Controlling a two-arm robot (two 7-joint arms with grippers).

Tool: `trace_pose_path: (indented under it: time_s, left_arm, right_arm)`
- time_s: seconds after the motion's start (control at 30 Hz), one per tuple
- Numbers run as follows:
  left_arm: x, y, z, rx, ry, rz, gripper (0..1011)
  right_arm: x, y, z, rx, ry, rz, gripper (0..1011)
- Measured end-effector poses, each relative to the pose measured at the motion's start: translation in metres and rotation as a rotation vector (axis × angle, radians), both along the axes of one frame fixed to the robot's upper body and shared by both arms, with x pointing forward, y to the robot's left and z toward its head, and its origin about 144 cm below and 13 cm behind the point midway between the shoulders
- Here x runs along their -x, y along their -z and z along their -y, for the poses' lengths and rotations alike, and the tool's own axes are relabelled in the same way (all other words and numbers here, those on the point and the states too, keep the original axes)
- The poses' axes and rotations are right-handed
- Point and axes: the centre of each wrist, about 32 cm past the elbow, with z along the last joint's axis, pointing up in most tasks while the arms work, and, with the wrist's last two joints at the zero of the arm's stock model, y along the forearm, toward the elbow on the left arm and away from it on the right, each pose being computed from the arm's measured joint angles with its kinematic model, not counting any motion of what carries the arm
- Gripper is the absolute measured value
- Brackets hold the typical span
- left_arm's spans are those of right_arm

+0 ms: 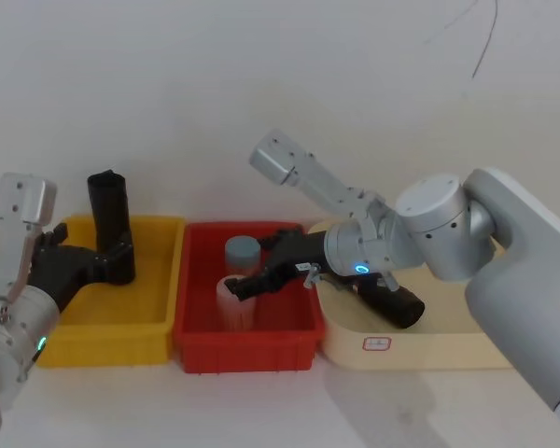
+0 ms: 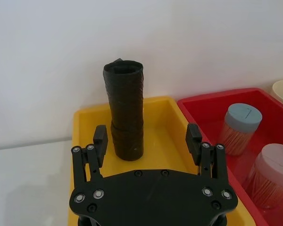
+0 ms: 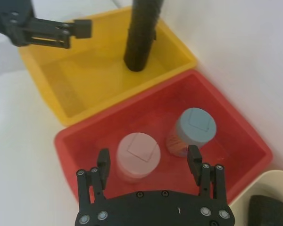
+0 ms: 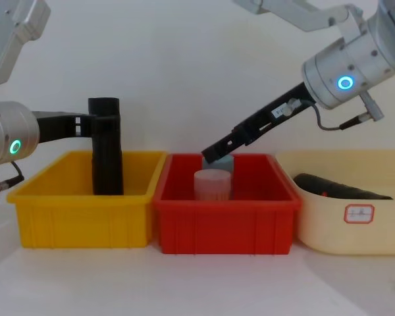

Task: Pick up the garbage bag with the one hand and transfer it to the other hand.

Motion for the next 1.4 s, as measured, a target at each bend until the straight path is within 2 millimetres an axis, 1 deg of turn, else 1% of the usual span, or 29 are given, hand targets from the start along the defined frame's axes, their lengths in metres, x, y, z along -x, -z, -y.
trace_pose_path:
  time_s: [0.27,0.6,1.4]
  left_arm:
    - [0.0,0.0,0.0,0.0,0.0,0.0,1001]
    - [0.0,0.0,0.0,0.0,0.0,0.0,1001]
    - [0.0,0.0,0.0,0.0,0.0,0.0,1001]
  right_arm:
    - [-0.006,0.011,0.001,0.011,0.04,0.018,1001]
    - [-0.012,0.017,-0.001,0.005,0.043,0.01,1001]
    - [-0.027,0.032,-0.002,-0.089,0.026,-0.063,1001]
